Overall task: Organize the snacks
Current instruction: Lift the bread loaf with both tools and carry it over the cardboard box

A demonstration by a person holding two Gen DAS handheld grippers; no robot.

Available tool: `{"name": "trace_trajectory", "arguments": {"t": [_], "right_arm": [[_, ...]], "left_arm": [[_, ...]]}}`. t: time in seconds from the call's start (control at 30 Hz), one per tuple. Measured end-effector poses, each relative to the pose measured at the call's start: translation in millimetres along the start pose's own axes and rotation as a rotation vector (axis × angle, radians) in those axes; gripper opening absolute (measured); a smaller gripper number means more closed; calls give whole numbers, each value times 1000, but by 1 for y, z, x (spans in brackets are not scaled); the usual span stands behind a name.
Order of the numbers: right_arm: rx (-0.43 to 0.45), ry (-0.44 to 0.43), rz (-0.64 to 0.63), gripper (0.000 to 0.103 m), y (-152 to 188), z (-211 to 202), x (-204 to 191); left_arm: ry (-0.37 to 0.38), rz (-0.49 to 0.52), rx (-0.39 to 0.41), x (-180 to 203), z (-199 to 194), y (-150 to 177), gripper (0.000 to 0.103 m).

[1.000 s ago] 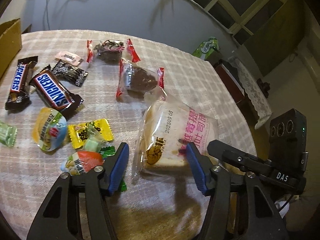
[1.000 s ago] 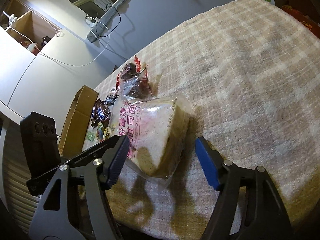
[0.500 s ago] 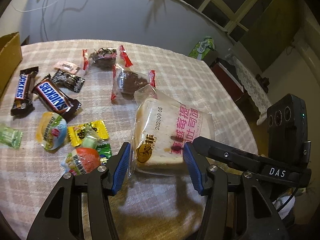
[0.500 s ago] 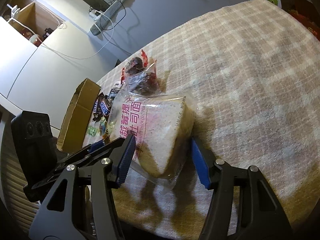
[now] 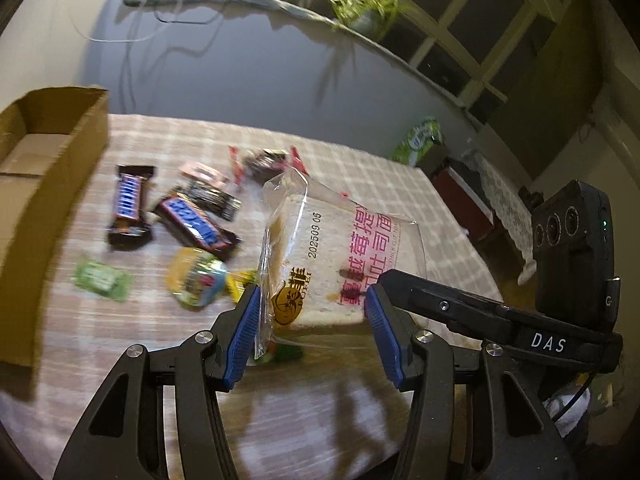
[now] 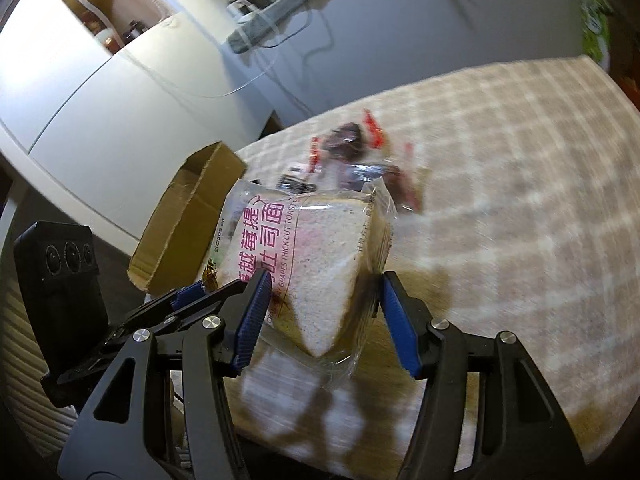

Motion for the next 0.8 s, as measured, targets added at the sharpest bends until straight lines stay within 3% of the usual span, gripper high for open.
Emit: {"name": "trace_trajectory", "arguments": {"t": [0.8], "right_arm": [[-42, -157, -288, 60, -27, 59, -168]], "left_arm": [[-204, -135, 243, -89, -122, -5, 51]]}}
Point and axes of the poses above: each gripper's, at about its wrist camera, not at the fingertips, and z roughly the way its jaws point, x to its right, y to its underside, the point moved 1 cm from there along z, roughly the way its jaws point, and after that the axes turned 9 degrees about y, right-handed, at the moved point
